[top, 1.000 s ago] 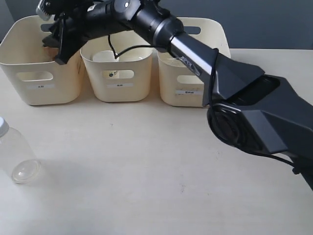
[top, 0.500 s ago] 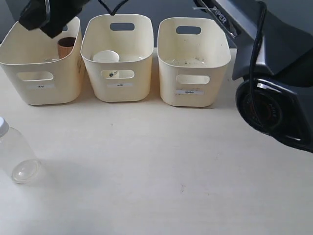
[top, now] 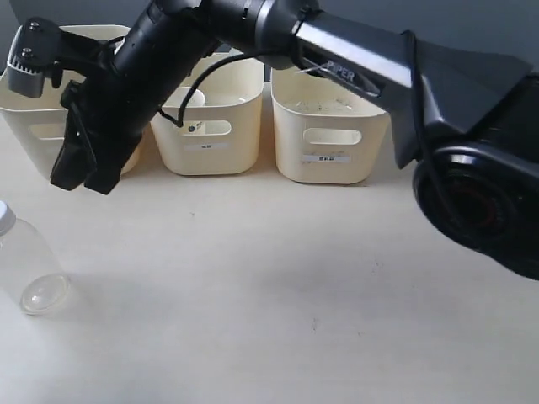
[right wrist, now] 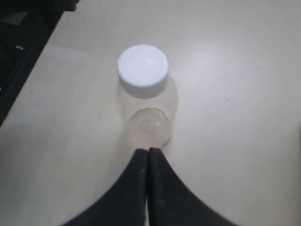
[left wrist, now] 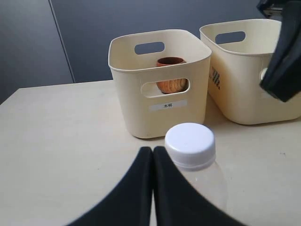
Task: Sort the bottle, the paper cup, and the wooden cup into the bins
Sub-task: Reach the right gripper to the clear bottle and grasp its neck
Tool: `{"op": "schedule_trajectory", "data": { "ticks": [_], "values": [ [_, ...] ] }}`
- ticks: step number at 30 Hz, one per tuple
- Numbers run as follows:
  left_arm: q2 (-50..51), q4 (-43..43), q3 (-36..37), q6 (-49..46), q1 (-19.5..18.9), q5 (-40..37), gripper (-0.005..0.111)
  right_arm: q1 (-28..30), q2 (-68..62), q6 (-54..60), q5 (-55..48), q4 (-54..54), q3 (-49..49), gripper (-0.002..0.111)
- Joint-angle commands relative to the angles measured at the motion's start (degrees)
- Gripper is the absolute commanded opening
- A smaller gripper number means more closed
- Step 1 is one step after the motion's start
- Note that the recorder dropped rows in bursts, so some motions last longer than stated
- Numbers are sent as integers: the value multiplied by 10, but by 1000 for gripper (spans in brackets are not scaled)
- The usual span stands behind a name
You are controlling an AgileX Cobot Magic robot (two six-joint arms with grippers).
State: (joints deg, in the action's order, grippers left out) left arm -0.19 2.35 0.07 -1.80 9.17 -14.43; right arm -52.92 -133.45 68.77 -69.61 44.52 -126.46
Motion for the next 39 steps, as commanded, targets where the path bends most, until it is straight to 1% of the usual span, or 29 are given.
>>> {"op": "schedule_trajectory", "data": {
  "ticks": [1, 3, 4, 5, 6, 7, 8, 10, 14, 16, 19, 20, 21, 22, 24, 25, 27, 28, 30, 31, 32, 33, 34, 35, 36, 39],
  "values": [
    [2, 1, -1, 2, 2, 8, 0, 9, 114, 61, 18, 13, 184, -1],
    [2, 1, -1, 2, 2, 8, 0, 9, 154, 112, 74, 42, 257, -1],
    [2, 1, -1, 2, 2, 8, 0, 9, 178, 168, 117, 83, 301, -1],
    [2, 1, -1, 2, 2, 8, 0, 9, 199, 247, 170, 149, 364, -1],
    [2, 1, -1, 2, 2, 8, 0, 9, 217, 371, 254, 264, 430, -1],
    [2, 1, -1, 2, 2, 8, 0, 9, 220, 469, 296, 376, 468, -1],
    [2, 1, -1, 2, 2, 8, 0, 9, 218, 524, 329, 456, 495, -1],
    [2, 1, -1, 2, 2, 8, 0, 9, 200, 524, 349, 469, 497, -1],
    [2, 1, -1, 2, 2, 8, 0, 9, 189, 524, 352, 514, 487, -1],
    [2, 1, -1, 2, 2, 8, 0, 9, 183, 524, 379, 554, 482, -1],
    [2, 1, -1, 2, 2, 8, 0, 9, 174, 523, 380, 554, 471, -1],
    [2, 1, -1, 2, 2, 8, 0, 9, 171, 522, 368, 554, 469, -1],
    [2, 1, -1, 2, 2, 8, 0, 9, 158, 520, 325, 554, 467, -1],
    [2, 1, -1, 2, 2, 8, 0, 9, 153, 520, 306, 554, 467, 0],
    [2, 1, -1, 2, 2, 8, 0, 9, 143, 515, 277, 554, 467, 6],
    [2, 1, -1, 2, 2, 8, 0, 9, 134, 511, 261, 554, 467, 13],
    [2, 1, -1, 2, 2, 8, 0, 9, 127, 510, 249, 554, 467, 20],
    [2, 1, -1, 2, 2, 8, 0, 9, 126, 508, 243, 554, 465, 22],
    [2, 1, -1, 2, 2, 8, 0, 9, 119, 509, 202, 554, 449, 31],
    [2, 1, -1, 2, 2, 8, 0, 8, 116, 509, 174, 554, 435, 45],
    [2, 1, -1, 2, 2, 8, 0, 8, 113, 509, 167, 554, 428, 52],
    [2, 1, -1, 2, 2, 8, 0, 4, 105, 509, 167, 554, 412, 68],
    [2, 1, -1, 2, 2, 8, 0, 1, 99, 509, 177, 554, 403, 74],
    [2, 1, -1, 2, 2, 8, 0, -4, 93, 509, 186, 554, 396, 78],
    [2, 1, -1, 2, 2, 8, 0, -9, 86, 509, 197, 554, 388, 79],
    [2, 1, -1, 2, 2, 8, 0, -29, 60, 511, 206, 554, 361, 79]
  ]
}}
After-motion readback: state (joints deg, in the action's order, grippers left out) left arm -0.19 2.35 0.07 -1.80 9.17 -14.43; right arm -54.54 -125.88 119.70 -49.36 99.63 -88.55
